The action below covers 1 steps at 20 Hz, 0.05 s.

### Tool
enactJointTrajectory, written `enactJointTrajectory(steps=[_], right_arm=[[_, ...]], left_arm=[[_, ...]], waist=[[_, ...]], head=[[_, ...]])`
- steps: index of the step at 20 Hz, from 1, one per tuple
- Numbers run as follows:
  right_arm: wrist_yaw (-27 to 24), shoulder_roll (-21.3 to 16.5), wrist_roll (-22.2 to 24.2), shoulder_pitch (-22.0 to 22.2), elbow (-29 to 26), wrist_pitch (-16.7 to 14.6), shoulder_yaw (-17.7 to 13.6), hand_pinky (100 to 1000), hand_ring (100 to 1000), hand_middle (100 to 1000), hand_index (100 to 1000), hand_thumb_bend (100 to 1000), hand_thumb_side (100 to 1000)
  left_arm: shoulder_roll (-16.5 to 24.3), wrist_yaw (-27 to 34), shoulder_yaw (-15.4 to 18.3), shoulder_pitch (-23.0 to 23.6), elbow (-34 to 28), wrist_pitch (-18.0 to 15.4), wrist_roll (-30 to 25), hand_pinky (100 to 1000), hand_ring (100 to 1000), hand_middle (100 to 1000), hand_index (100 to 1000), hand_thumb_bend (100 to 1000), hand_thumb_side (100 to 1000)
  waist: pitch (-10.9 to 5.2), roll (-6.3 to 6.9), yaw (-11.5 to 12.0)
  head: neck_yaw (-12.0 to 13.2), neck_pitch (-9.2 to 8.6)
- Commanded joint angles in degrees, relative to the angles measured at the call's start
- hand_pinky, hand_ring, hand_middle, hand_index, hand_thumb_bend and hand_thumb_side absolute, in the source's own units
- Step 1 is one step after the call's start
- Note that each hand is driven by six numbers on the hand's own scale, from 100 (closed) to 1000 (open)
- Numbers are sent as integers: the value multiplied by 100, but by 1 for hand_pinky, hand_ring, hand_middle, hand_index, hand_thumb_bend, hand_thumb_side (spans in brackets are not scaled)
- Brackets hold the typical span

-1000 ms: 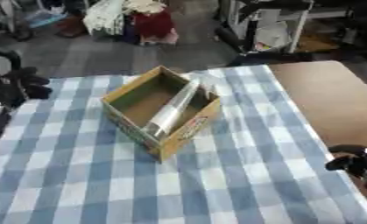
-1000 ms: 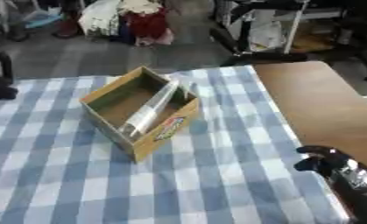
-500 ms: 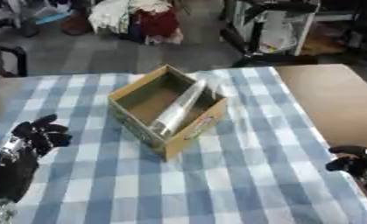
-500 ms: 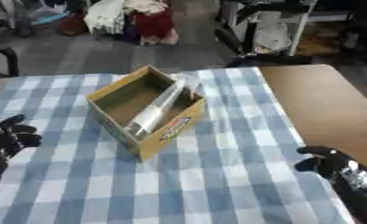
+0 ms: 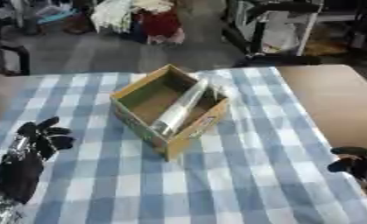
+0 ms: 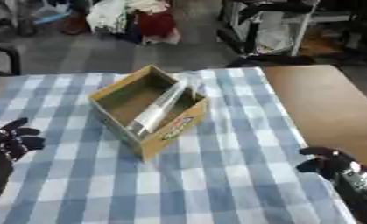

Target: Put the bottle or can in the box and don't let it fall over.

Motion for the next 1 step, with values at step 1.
enactJointTrajectory(steps=[1], right_arm=[[15,-82,-35,-47,-59,-10,-29,727,670,764,795,100,839]], left_arm=[[41,-13,9,-77,-62,1,7,736,671,653,887,195,998]], waist=[[-11,0,14]], head=[[16,41]])
